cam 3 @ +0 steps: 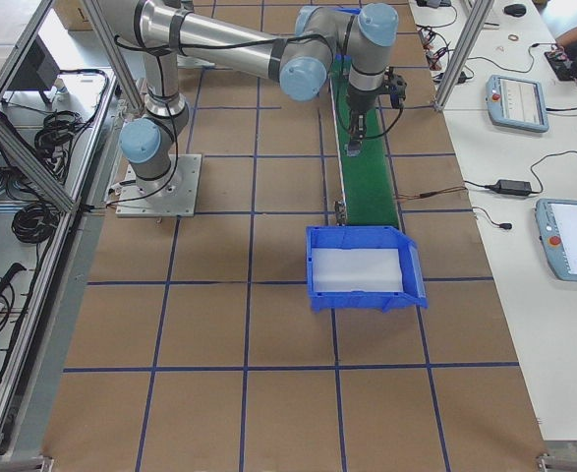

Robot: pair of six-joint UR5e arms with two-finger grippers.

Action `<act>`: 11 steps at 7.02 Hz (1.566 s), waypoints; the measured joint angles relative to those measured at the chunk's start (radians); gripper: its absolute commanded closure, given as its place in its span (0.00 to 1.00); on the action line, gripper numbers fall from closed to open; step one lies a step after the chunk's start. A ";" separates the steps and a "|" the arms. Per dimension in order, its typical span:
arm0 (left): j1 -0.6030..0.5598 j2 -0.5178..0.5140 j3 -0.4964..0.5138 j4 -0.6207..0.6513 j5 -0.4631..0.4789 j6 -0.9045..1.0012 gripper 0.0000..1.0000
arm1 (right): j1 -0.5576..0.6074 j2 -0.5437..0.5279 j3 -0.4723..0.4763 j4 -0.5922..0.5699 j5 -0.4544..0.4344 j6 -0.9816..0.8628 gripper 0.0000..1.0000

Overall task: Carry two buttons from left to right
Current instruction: 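Place the red button into the far bin with right gripper while left rises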

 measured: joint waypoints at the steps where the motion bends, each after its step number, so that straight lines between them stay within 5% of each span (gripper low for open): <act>1: 0.000 0.002 0.003 0.002 -0.004 -0.006 0.00 | -0.072 0.027 -0.014 -0.025 -0.028 -0.109 0.74; 6: 0.033 0.001 -0.005 0.047 -0.005 -0.047 0.00 | -0.283 0.317 -0.185 -0.125 -0.036 -0.419 0.73; 10: -0.018 -0.001 -0.016 0.086 -0.010 -0.258 0.00 | -0.315 0.370 -0.108 -0.190 -0.029 -0.464 0.70; 11: -0.036 -0.001 -0.019 0.086 -0.007 -0.262 0.00 | -0.315 0.367 -0.095 -0.193 -0.030 -0.460 0.34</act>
